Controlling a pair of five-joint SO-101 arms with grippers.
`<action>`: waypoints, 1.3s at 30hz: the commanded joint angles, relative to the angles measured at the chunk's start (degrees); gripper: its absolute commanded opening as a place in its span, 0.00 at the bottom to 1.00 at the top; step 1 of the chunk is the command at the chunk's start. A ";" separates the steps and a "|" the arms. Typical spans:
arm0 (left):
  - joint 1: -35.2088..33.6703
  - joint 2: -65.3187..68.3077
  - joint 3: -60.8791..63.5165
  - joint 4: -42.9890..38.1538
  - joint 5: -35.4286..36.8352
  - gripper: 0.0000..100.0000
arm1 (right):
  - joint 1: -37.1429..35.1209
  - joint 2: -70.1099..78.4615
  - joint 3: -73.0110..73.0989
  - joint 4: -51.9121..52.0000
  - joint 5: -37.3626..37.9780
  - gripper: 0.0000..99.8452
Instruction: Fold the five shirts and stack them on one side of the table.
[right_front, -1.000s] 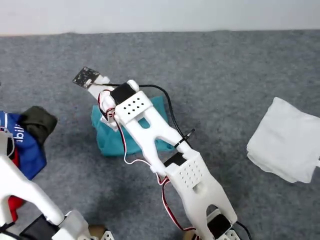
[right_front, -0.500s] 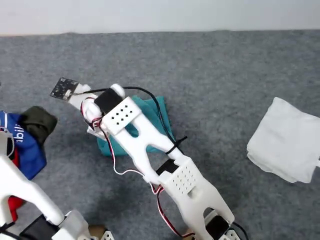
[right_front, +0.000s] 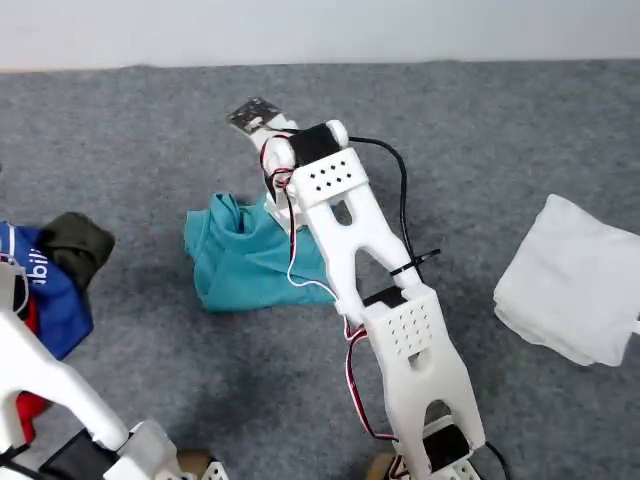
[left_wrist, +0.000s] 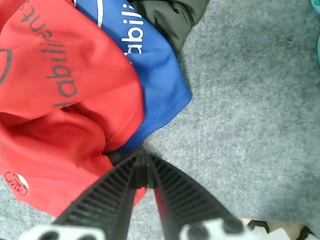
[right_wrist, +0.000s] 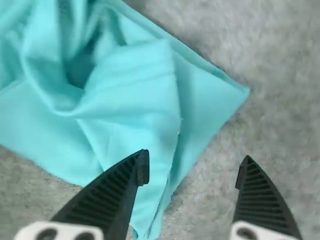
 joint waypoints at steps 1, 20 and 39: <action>0.35 -0.18 -1.36 0.35 0.35 0.01 | 0.48 0.92 -0.18 1.89 -1.67 0.28; 0.00 -0.70 4.97 -2.37 0.35 0.01 | -3.21 6.46 -0.18 -1.98 -1.41 0.17; 0.00 -0.70 4.97 -2.37 0.35 0.01 | -4.97 1.63 -1.23 2.15 4.13 0.01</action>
